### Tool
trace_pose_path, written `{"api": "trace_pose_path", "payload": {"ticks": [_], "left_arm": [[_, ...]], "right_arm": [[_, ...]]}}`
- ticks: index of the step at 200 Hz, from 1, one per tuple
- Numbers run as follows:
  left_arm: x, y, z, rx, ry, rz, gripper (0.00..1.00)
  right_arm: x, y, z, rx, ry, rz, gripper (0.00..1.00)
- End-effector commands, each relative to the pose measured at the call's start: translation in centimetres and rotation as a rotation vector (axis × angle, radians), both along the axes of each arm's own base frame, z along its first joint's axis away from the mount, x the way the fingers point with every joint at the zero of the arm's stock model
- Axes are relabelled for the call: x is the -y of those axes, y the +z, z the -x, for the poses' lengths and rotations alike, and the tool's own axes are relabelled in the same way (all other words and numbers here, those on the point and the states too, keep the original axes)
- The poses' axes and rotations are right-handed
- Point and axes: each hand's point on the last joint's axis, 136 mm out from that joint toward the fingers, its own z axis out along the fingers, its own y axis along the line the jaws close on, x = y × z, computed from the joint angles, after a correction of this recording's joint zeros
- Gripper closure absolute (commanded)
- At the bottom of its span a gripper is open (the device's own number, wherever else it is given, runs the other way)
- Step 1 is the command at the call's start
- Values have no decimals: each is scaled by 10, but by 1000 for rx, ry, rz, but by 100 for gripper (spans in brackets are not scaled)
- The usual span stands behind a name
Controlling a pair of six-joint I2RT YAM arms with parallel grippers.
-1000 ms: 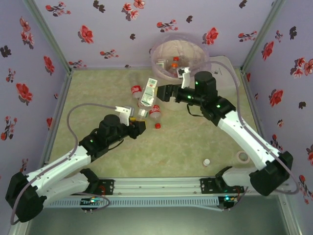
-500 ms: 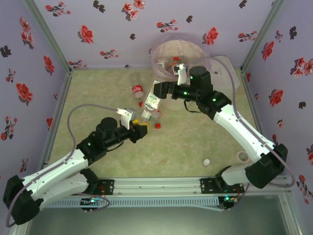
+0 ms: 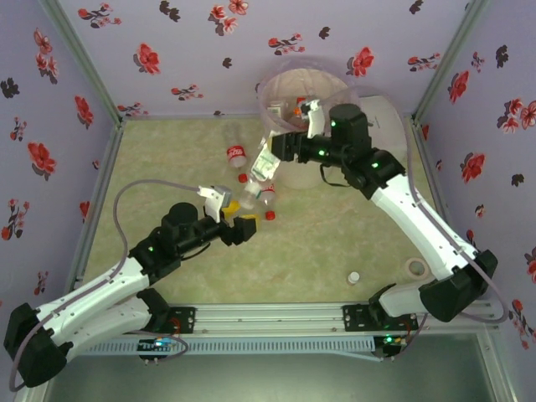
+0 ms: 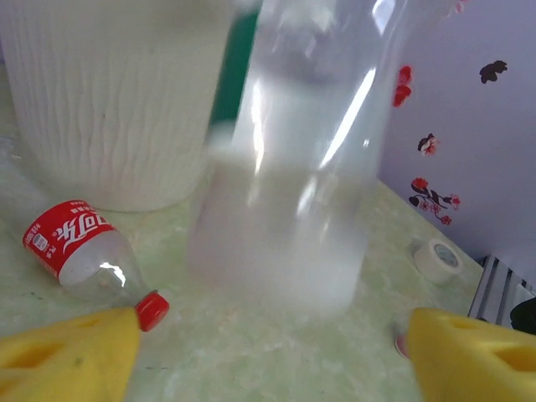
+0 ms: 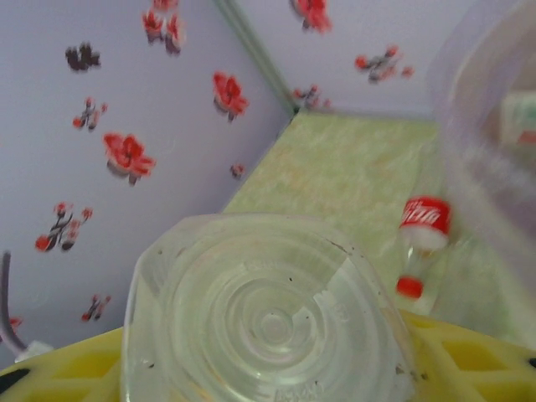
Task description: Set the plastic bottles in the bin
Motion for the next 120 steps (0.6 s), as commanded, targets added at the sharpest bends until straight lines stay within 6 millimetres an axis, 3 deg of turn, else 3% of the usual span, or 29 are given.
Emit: {"api": "trace_pose_path", "payload": {"ticks": [1,36,65,91,120], "left_arm": [[-4,2,-4,32,35,-10,2],[-12,-6,-10,8,87,-41,0],[-16,-9,-12,-6,116,-43,0],[-16,-7,-13,-14,123,-37,0],[-18,-7,-12,-25,127,-38,0]], "right_arm": [[40,76,-4,247,-145,12,47],[112,140,-27,505,-469,93,68],[153,157,-63,630,-695,198,85],[152,152,-103,671,-727,272,89],[127,130,-147,639,-652,301,91]]}}
